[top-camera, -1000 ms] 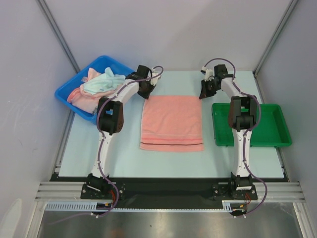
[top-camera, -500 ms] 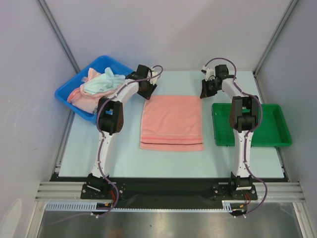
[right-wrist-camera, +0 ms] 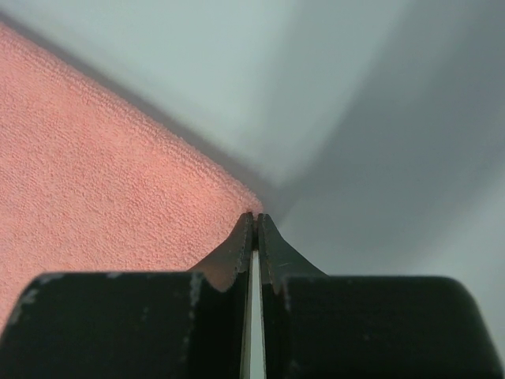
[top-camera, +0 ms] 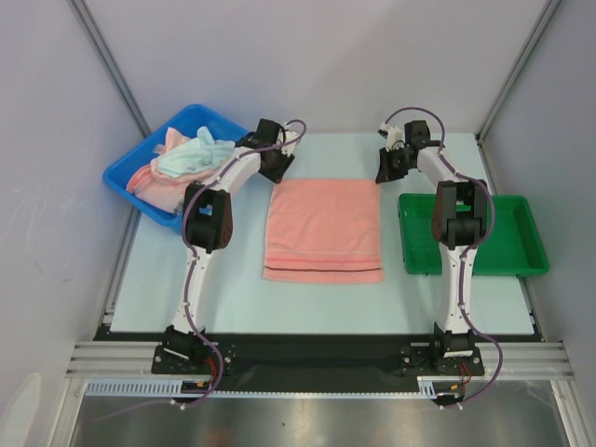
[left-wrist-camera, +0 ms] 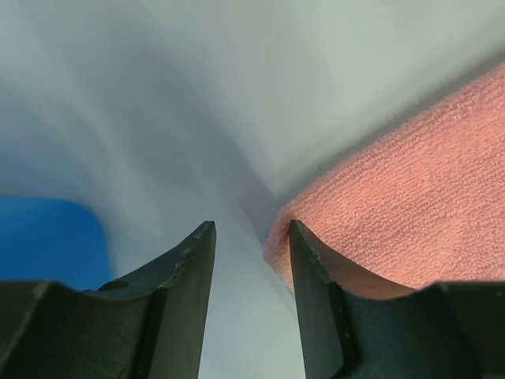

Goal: Fold and stack the towels
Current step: Fold the towel

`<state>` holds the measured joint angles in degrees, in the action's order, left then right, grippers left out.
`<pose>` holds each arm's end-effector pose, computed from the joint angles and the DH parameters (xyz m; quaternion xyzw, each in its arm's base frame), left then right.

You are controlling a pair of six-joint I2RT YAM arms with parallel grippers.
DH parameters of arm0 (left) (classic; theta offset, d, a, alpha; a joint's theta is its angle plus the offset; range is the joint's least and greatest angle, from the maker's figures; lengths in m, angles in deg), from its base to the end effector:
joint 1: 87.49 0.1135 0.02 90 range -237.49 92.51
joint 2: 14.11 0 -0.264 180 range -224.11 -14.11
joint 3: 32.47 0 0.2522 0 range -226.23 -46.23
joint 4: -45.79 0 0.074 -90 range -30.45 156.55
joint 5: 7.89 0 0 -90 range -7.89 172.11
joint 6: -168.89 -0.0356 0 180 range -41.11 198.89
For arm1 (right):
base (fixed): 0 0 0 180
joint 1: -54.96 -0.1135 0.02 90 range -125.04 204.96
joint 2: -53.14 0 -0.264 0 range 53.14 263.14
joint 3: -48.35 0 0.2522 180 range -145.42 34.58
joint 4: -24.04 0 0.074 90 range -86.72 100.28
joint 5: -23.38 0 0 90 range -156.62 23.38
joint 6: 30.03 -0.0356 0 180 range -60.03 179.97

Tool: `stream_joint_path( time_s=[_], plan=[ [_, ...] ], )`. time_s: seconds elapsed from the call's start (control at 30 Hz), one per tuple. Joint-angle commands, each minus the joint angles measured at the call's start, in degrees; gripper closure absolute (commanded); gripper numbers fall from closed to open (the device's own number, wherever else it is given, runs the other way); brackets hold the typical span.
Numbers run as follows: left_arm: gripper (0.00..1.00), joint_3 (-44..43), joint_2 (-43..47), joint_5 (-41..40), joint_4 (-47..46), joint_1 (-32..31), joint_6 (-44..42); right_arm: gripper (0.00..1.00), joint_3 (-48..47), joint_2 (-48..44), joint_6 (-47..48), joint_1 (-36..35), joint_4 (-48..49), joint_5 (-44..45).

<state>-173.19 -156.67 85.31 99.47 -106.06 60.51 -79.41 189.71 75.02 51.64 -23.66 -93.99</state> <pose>0.5148 -0.1750 0.1756 0.3104 0.9029 -0.0272 0.2962 0.5174 0.0464 0.1683 -0.2158 0.9076 0.1968 0.3016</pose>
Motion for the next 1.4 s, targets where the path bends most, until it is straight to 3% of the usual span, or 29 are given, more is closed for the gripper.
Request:
stream_joint_path(
  time_s=[0.0, 0.13, 0.23, 0.33, 0.37, 0.43, 0.67, 0.97, 1.37],
  plan=[
    [0.52, -3.2, -1.4, 1.3, 0.3, -0.1, -1.7, 1.0, -0.5, -1.2, 0.0, -0.1, 1.9, -0.5],
    [0.5, -3.0, -1.5, 2.5, 1.4, -0.2, -2.5, 1.0, -1.0, -0.9, 0.1, 0.0, 2.0, -0.1],
    [0.55, -3.4, -1.8, 2.9, 1.7, -0.4, -3.0, 1.0, -1.1, -0.9, 0.0, -0.1, 2.0, -0.1],
    [0.75, -3.9, -2.3, 2.3, 2.3, -0.9, -3.8, 1.0, -1.1, -1.0, -0.1, 0.0, 2.3, 0.0],
    [0.91, -4.2, -2.5, 2.2, 2.6, -1.1, -4.1, 1.0, -1.2, -1.0, -0.1, -0.1, 2.2, 0.0],
    [1.0, -4.2, -2.3, 2.2, 2.5, -1.6, -4.2, 1.0, -1.6, -0.8, -0.1, -0.1, 2.3, 0.1],
    [1.0, -1.4, 5.6, 0.1, -1.7, -2.2, -0.3, 1.0, 1.0, -5.9, 0.1, -0.1, 5.3, 2.7],
    [0.99, 9.7, 15.4, -4.9, -5.0, -2.1, -0.6, 1.0, 16.7, -17.6, -0.8, -0.1, 14.4, 3.1],
    [1.0, 26.1, 29.3, 0.0, -7.0, -2.1, 1.8, 1.0, 29.9, -32.6, -5.3, -2.1, 14.1, 4.9]
  ],
)
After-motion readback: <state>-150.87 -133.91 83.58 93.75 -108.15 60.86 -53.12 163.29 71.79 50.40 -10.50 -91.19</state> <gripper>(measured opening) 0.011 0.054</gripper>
